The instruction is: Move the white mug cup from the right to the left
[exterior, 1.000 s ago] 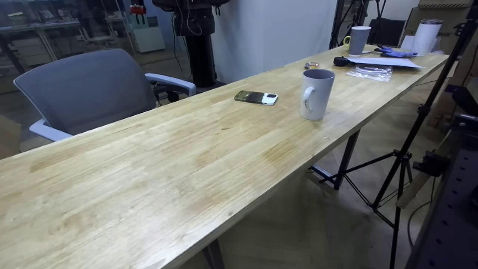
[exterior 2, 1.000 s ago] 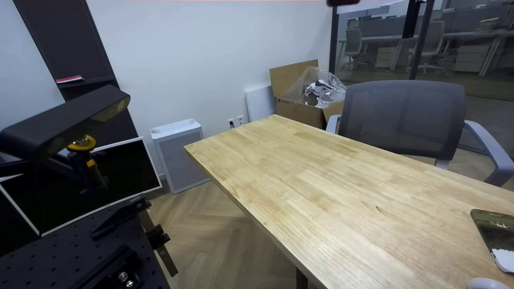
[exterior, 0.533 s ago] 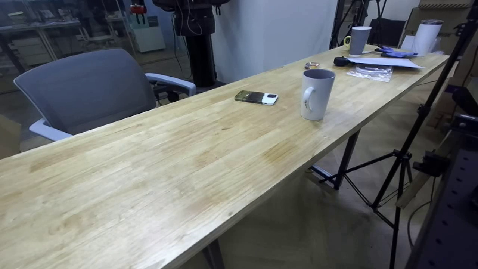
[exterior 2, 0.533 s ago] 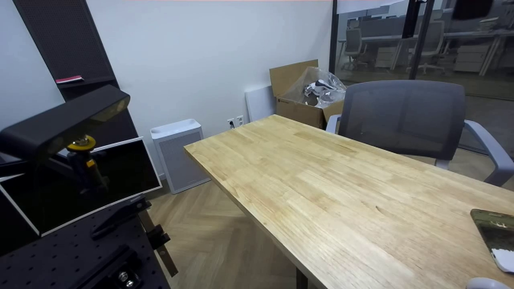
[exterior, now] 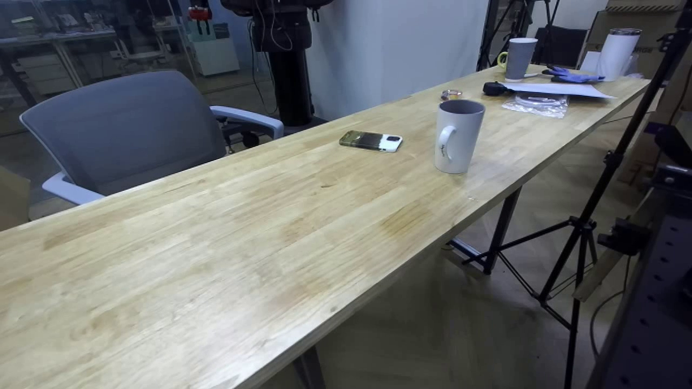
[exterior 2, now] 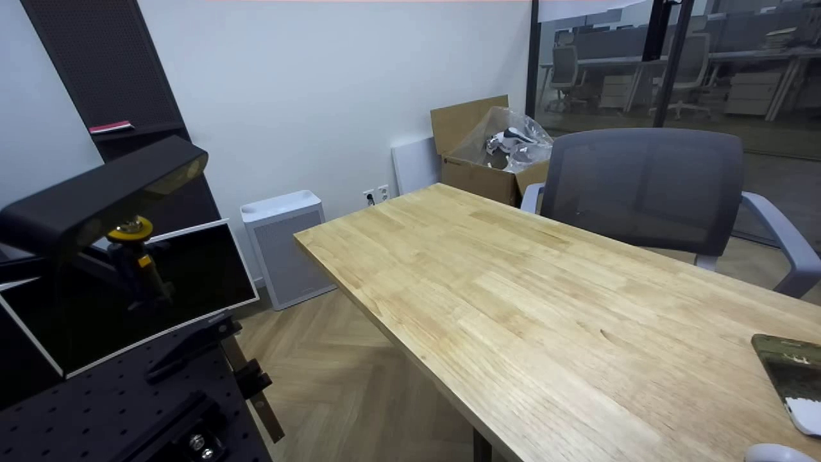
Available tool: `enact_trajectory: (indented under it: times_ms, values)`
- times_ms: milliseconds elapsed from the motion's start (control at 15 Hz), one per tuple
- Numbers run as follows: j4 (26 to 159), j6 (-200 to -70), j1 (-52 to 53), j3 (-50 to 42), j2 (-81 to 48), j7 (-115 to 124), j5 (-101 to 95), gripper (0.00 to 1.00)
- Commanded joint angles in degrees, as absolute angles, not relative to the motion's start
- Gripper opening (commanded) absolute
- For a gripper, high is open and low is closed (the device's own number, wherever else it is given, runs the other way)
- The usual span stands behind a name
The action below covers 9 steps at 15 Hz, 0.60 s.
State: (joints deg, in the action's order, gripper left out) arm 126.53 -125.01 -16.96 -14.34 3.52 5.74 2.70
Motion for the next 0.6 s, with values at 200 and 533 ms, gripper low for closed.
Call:
enact_trajectory:
  times_ms: [200, 533]
  values:
    - [118.8, -121.8, -17.2, -15.8, -5.2, 5.8, 5.8, 1.0]
    - [120.7, -122.8, -17.8, -16.7, -7.0, 6.0, 5.9, 1.0]
